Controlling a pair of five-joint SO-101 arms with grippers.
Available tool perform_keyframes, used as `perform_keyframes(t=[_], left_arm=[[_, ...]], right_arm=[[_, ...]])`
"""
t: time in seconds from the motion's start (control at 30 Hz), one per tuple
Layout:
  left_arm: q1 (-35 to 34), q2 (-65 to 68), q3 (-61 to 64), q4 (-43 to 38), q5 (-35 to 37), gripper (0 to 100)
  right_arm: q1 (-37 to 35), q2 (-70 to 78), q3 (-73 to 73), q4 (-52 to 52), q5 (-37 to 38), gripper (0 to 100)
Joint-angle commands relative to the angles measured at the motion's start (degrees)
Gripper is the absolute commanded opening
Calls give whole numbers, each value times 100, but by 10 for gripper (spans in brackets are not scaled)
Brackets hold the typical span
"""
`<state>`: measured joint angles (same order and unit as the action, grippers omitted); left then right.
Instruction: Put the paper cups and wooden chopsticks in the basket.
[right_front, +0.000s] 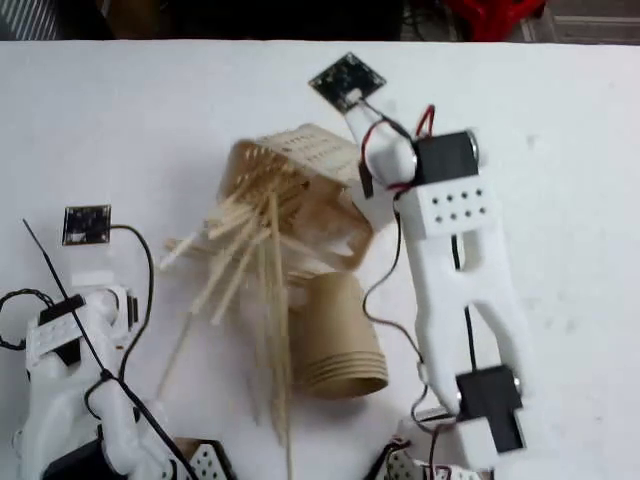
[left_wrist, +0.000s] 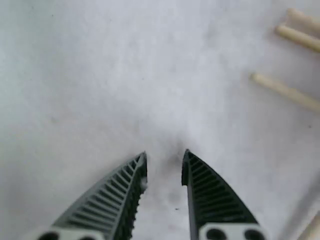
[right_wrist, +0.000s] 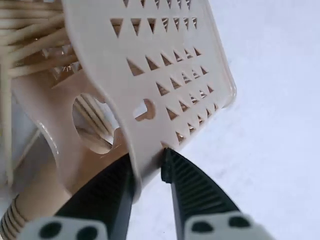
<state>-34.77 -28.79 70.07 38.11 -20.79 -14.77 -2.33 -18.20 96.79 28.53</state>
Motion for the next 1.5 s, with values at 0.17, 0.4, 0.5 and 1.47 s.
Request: perform_keyframes(t=[0.17, 0.4, 0.5, 1.47], left_arm=[[-40, -40, -18, -97, 62, 129], [-40, -40, -18, -97, 62, 129], [-40, -40, -9, -97, 62, 129], [-40, -40, -9, -97, 70, 129]], right_arm=[[699, 1086, -1714, 171, -185, 18], [1191, 2352, -2462, 171, -167, 18], [1341, 2905, -2927, 171, -167, 18], [400, 2360, -4026, 163, -1020, 255]])
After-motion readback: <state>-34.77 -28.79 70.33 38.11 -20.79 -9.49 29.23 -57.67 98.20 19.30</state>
